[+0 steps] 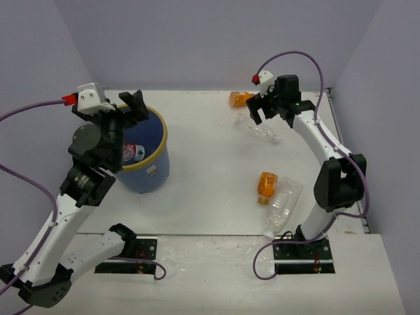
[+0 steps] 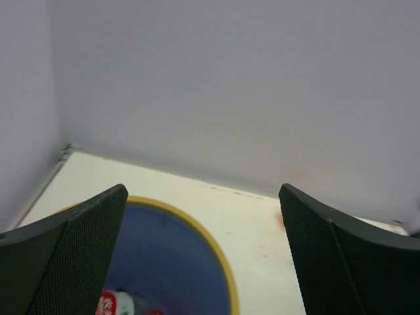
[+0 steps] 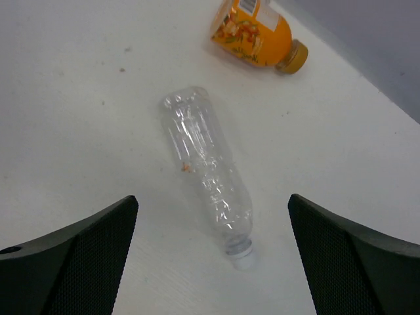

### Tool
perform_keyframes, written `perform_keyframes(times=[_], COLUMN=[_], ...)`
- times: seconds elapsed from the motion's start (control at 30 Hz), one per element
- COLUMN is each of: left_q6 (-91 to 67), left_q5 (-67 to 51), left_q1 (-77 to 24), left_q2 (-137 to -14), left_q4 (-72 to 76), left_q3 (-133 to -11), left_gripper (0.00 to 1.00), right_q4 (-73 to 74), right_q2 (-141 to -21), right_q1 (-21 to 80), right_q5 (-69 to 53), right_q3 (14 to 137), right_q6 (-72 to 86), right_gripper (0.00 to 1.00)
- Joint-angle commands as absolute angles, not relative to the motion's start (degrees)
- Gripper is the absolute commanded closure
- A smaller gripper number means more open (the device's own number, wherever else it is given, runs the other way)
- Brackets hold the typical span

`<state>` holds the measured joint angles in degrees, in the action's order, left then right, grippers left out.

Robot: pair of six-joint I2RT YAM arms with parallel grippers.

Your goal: Put the plastic bottles in the bin

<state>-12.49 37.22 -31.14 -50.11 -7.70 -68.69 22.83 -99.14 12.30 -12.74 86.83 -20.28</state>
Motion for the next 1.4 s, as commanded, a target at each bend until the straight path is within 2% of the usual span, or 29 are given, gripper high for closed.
perform_keyframes(times=[0.0, 0.27, 0.47, 0.6, 0.63, 0.7, 0.73, 0.83, 0.9, 0.93, 0.97, 1.1, 1.2, 1.37], left_q6=[-12.6, -15.2, -16.7, -17.2, -17.4, -17.8, -18.1, -18.6, -18.9, -19.0, -19.2, -20.4, -21.2, -22.2], left_q5=[16.7, 7.3, 10.4, 9.8, 9.8, 9.8, 10.2, 11.2, 11.2, 10.7, 10.3, 7.4, 2.1, 0.6], left_q1=[-30.7, -30.8, -30.8, -30.8, -30.7, -30.7, -30.7, -30.8, -30.8, -30.8, -30.8, -30.8, -30.9, -31.9], left_q2=[-47.2, -50.3, -53.0, -53.0, -53.0, -53.0, -52.9, -52.0, -51.2, -51.1, -51.1, -52.8, -57.0, -62.2], left_q4=[-4.4, -0.8, 2.5, 4.7, 4.9, 5.0, 5.0, 5.5, 6.0, 5.9, 5.7, 4.6, 4.4, 4.9], left_q3=[-67.0, -62.7, -61.9, -60.4, -60.4, -60.3, -60.3, -59.8, -59.0, -58.8, -58.8, -59.4, -60.5, -62.1], left_gripper=[0.00, 0.00, 0.00, 0.00, 0.00, 0.00, 0.00, 0.00, 0.00, 0.00, 0.00, 0.00, 0.00, 0.00], right_q4=[35.3, 38.5, 41.1, 41.6, 41.8, 42.0, 42.2, 43.9, 44.1, 43.9, 43.7, 41.4, 38.7, 35.2], right_q2=[-106.9, -118.6, -123.6, -123.5, -123.5, -123.3, -123.2, -123.0, -122.5, -121.6, -120.7, -115.6, -107.3, -97.5], right_q1=[9.9, 8.6, 8.2, 8.3, 8.3, 8.3, 8.3, 8.3, 8.3, 8.3, 8.3, 8.4, 9.1, 13.9], right_q5=[-10.8, -6.8, -8.6, -13.0, -13.7, -15.7, -16.5, -18.1, -18.8, -19.1, -19.4, -21.9, -26.7, -32.0], right_q3=[91.4, 98.7, 102.6, 102.3, 102.2, 101.9, 101.7, 101.5, 101.0, 100.4, 99.7, 96.5, 91.6, 87.0], right_q6=[-33.0, -32.1, -32.4, -33.4, -33.7, -34.6, -35.1, -36.6, -37.1, -37.3, -37.5, -37.7, -37.3, -37.1], right_gripper=[0.01, 0.01, 0.02, 0.09, 0.19, 0.48, 0.58, 0.75, 0.92, 0.97, 1.00, 1.00, 1.00, 1.00])
